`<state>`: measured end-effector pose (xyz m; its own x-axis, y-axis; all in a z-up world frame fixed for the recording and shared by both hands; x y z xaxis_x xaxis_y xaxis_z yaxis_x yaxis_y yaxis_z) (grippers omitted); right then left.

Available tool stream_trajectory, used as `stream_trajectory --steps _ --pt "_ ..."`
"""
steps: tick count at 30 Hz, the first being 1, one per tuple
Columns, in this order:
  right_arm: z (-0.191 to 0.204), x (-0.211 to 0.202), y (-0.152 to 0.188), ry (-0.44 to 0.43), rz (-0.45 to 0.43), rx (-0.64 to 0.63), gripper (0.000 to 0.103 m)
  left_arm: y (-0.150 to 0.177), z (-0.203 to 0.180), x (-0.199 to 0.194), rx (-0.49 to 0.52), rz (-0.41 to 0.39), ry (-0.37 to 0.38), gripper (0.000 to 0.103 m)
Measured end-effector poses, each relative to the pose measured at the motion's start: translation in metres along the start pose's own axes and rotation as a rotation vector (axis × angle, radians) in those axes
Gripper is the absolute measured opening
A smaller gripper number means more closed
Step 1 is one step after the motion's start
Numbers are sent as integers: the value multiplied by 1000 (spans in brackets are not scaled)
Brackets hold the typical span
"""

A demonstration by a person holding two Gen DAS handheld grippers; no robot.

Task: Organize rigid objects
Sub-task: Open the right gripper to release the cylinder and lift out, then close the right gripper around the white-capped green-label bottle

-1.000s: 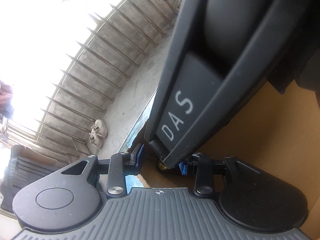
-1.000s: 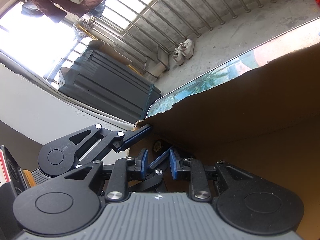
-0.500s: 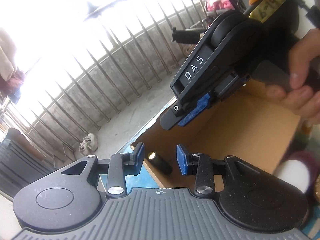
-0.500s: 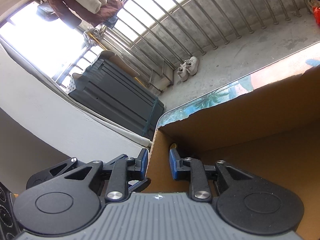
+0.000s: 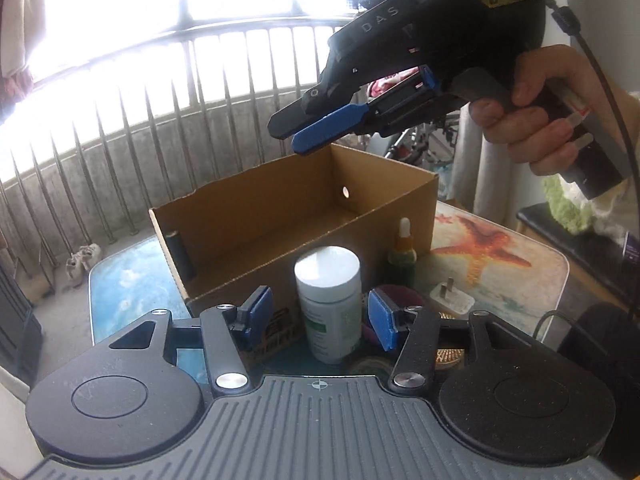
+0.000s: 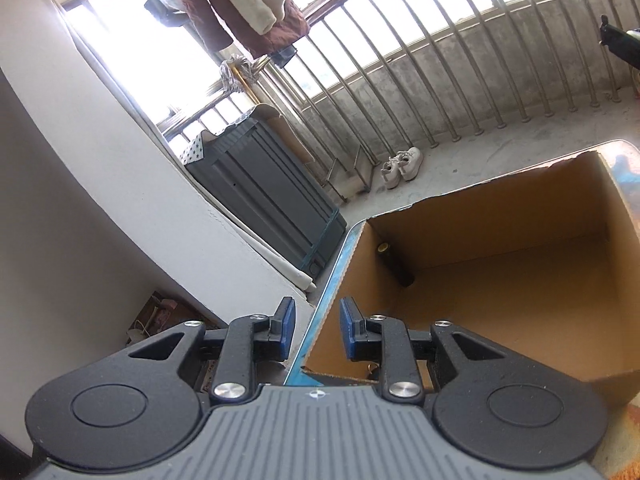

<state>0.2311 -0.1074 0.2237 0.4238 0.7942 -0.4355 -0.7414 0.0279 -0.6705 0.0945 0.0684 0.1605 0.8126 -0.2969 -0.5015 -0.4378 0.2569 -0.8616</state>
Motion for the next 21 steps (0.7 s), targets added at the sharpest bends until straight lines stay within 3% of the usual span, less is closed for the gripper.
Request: stream_trajectory --steps 2,7,9,10,12,21 --pt "3 -7 13 1 2 -11 28 6 -8 -7 -46 -3 14 53" --pt "11 -13 36 116 4 -118 28 23 -11 7 -83 1 11 56" --pt "9 -17 44 102 -1 -114 30 28 -11 9 -77 -15 -5 67" --pt "8 -18 45 96 -5 -104 32 30 -10 9 -81 -28 -13 69" --pt "4 -21 49 98 -17 -90 48 34 -8 14 -98 -52 -20 71" --pt "-10 -23 68 124 -15 -125 57 46 -6 34 -152 -87 -35 81"
Point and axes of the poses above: each gripper's, at about its wrist camera, not at the fingertips, and x roughly the way its jaws point, z to its left, y to its underside, the point moved 2 cm from there along x, roughly the way its jaws point, and after that the axes turned 1 degree about -z, right-handed, at the moved point
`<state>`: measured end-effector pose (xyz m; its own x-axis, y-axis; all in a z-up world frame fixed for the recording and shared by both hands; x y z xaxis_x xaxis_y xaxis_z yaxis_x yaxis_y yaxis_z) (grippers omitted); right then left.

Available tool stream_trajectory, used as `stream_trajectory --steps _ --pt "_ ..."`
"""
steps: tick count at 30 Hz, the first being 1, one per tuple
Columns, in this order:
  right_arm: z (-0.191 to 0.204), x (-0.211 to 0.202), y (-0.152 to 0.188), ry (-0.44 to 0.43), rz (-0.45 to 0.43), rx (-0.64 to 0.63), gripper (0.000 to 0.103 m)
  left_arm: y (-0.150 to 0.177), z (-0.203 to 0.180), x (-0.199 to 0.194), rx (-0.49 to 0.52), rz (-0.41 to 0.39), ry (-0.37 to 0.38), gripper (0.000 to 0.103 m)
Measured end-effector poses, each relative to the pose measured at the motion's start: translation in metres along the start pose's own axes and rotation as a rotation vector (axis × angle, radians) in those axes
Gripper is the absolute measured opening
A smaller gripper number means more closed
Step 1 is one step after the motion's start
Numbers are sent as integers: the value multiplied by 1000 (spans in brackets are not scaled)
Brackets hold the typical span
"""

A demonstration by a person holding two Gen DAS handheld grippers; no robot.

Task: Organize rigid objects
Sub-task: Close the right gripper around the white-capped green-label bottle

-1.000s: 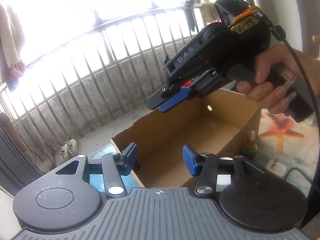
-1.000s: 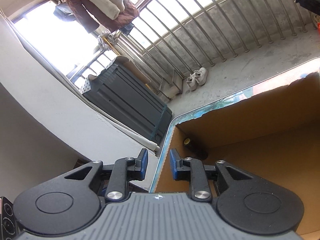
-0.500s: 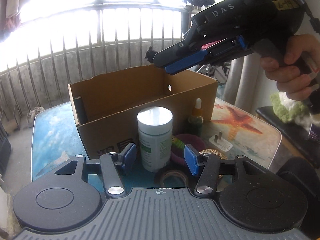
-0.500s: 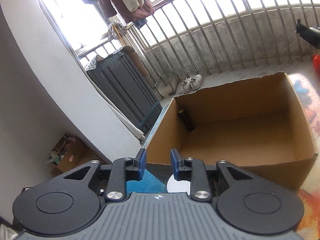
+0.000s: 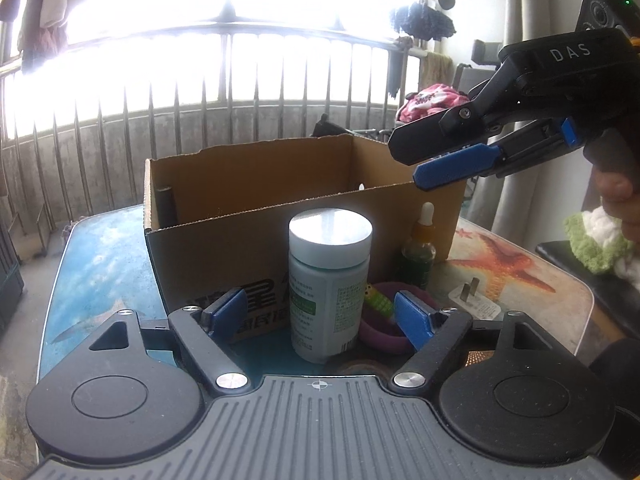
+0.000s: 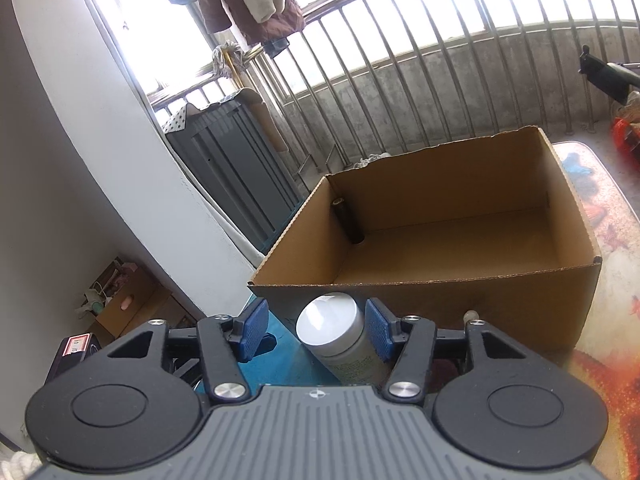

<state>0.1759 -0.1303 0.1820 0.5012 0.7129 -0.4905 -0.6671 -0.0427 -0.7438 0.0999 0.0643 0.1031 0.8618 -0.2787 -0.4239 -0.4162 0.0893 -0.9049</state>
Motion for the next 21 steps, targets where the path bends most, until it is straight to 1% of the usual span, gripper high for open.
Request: stream_trajectory --steps 4,7,8,9,10,11,12,14,19,20,21 --pt "-4 10 5 30 22 -21 60 1 -2 15 -6 -15 -17 81" --pt "-9 14 10 24 31 -5 60 1 2 27 -54 -22 6 78" --pt "-10 16 11 20 34 -3 60 1 4 30 -74 -22 8 75" --pt "-10 17 12 19 38 -6 60 0 6 31 -92 -24 8 67" --pt "-11 19 12 20 41 -10 60 0 9 34 -116 -24 15 64" --pt "-11 21 12 19 46 -13 61 0 11 35 -127 -25 25 57" --pt "-11 23 12 17 52 -15 62 0 11 36 -132 -29 28 56" --pt "-11 27 15 6 71 -28 65 1 7 34 -96 -35 16 55" --pt "-9 38 20 -5 98 -46 66 3 1 31 -29 -43 0 54" --pt "-10 41 19 -12 103 -43 68 4 2 30 -26 -43 -2 54" --pt "-10 43 20 -16 106 -40 74 4 2 29 -24 -43 -2 54"
Point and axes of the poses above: each gripper's, at about its wrist camera, not at the fingertips, and x roughly the way its jaws point, z to its left, y to its underside, the point moved 2 cm from there along x, roughly the way its jaws point, and after that the axes turned 1 degree about -z, right-handed, at the moved point
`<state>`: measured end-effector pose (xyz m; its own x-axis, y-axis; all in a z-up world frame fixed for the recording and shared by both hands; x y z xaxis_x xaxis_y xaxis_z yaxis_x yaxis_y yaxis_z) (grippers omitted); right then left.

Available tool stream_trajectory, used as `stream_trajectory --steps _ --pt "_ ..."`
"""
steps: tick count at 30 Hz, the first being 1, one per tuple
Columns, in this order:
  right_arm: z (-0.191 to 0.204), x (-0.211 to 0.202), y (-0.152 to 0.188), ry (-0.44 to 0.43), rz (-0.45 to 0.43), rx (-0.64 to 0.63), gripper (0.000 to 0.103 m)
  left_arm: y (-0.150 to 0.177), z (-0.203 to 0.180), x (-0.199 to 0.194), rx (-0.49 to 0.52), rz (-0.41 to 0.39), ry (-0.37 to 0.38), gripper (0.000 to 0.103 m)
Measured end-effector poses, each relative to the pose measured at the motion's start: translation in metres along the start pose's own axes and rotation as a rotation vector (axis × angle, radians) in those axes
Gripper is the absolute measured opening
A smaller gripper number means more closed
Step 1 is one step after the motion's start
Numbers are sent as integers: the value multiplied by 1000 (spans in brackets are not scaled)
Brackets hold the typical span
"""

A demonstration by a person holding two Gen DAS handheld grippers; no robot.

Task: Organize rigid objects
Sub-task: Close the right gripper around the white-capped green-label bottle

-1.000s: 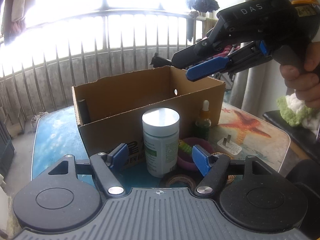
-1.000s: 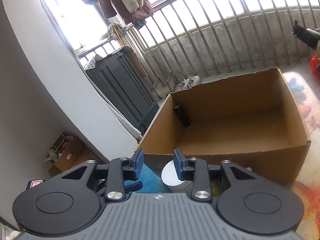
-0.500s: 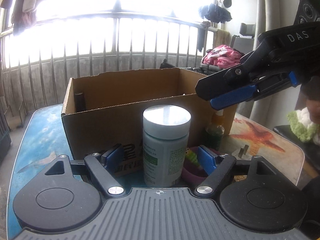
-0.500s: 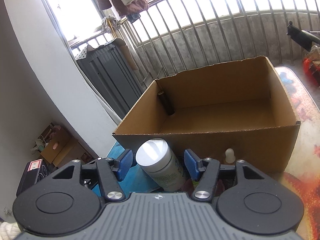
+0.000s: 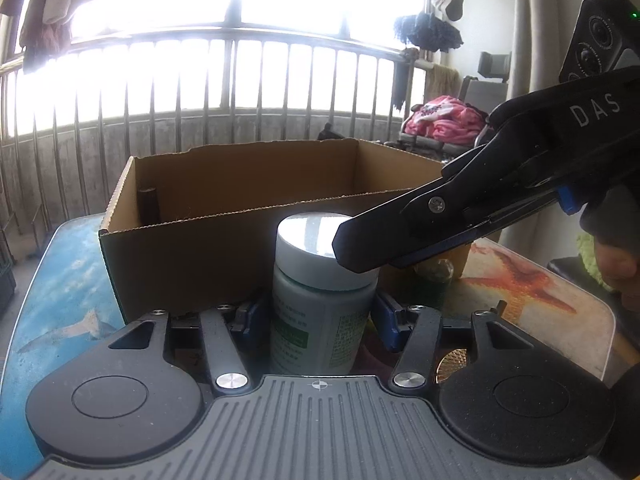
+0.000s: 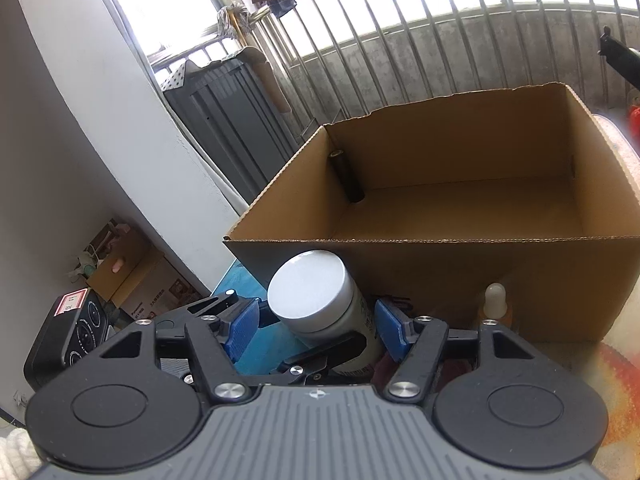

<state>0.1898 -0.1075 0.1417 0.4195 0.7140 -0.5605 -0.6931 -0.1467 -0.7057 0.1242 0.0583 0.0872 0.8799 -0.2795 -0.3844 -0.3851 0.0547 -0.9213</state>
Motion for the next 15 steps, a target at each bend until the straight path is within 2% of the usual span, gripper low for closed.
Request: stream_trajectory --steps 4,6,8,15 --pt "2 11 1 21 9 -38 74 -1 0 -1 13 -2 8 54" --pt "7 18 5 35 12 -89 63 -3 0 -2 16 -7 14 54" --pt "9 22 8 22 16 -95 59 -3 -1 -4 25 -17 -2 54" --pt "24 3 9 7 -43 -124 58 -12 -3 -26 31 -85 11 54"
Point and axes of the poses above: each gripper's, at about its wrist camera, not at the fingertips, and x roughly the way its jaws point, z to its left, y to its underside, the point moved 2 cm from there along x, roughly the way its jaws point, and after that the axes turned 1 degree about -z, right-handed, at the moved point
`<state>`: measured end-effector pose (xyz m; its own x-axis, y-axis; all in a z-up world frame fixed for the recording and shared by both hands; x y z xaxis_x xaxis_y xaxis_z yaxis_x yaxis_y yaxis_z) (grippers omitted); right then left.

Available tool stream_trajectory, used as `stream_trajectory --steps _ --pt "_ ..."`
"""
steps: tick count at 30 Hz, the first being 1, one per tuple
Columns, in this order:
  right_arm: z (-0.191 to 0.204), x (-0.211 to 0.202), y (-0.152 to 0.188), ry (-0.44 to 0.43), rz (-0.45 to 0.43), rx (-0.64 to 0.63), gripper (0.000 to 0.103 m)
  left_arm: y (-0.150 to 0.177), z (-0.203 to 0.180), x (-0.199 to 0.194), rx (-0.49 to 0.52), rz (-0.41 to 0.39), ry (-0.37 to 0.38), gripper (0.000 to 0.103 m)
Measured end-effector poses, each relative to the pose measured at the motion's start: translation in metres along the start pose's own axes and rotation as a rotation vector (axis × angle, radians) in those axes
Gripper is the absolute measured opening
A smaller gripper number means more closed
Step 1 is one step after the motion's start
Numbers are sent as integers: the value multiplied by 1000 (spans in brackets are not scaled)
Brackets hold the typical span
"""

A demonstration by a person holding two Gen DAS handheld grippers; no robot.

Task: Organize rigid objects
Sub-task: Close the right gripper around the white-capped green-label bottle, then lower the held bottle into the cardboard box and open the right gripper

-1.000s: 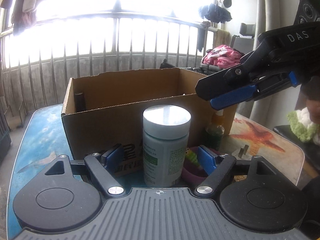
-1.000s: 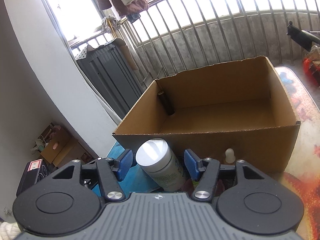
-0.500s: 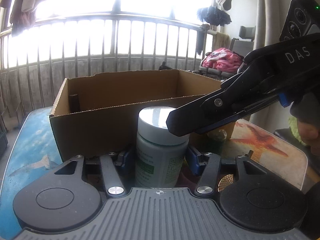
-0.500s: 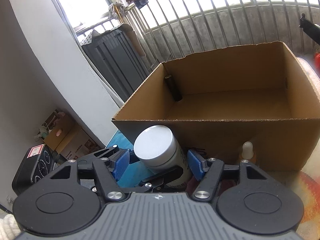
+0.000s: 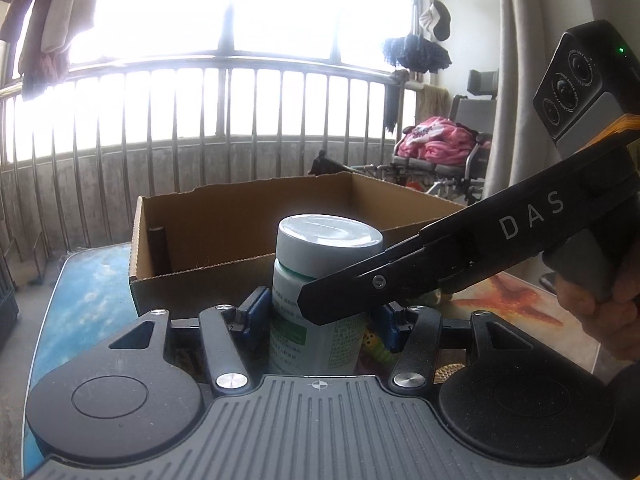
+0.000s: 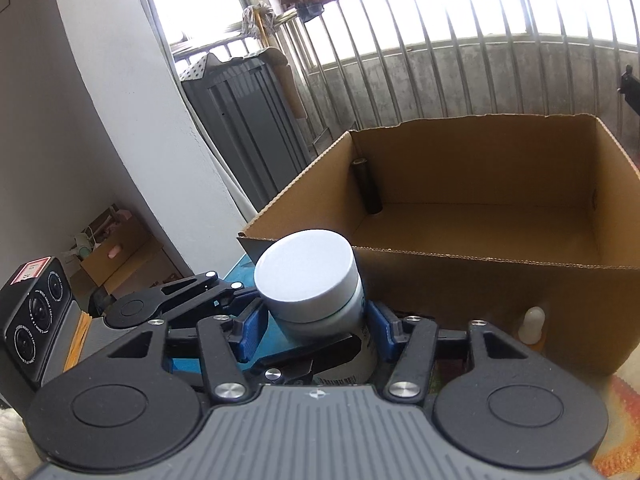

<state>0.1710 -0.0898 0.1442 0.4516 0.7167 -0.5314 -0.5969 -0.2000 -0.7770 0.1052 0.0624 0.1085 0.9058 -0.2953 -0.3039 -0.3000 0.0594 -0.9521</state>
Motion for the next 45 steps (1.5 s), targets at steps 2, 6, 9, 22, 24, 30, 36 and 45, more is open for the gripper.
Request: stream_trajectory --steps 2,6,9,22,24,30,36,45 --pt "8 -9 -4 -2 -16 -18 58 -5 -2 -6 -5 -16 0 54" --pt "22 -27 -13 9 -53 -60 58 -19 -5 -17 -5 -46 5 54" --pt "31 -40 -19 10 -95 -64 57 -33 -4 -24 -32 -68 23 54" --pt "38 -53 -98 34 -168 -129 57 -105 5 10 103 -78 3 54" --pt "36 -41 -114 62 -171 -140 57 -113 9 24 141 -67 -9 54" --pt "7 12 -155 85 -127 -76 57 -117 43 87 146 54 13 54" --pt "-42 86 -161 126 2 39 57 -86 77 157 161 235 69 54" --pt "-92 149 -147 101 116 188 57 -67 95 201 202 459 46 53"
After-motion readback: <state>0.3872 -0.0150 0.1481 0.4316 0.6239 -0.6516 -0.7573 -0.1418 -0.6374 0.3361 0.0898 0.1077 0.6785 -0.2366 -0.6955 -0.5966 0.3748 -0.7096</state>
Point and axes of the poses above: each gripper's, at about its wrist camera, not at the fingertips, and x roughly the way its jaws point, z to its left, y to its underside, the point moved 2 cm from there along x, roughly the way its jaws point, and after that the axes turned 1 degree about -z, right-handed, at the moved point
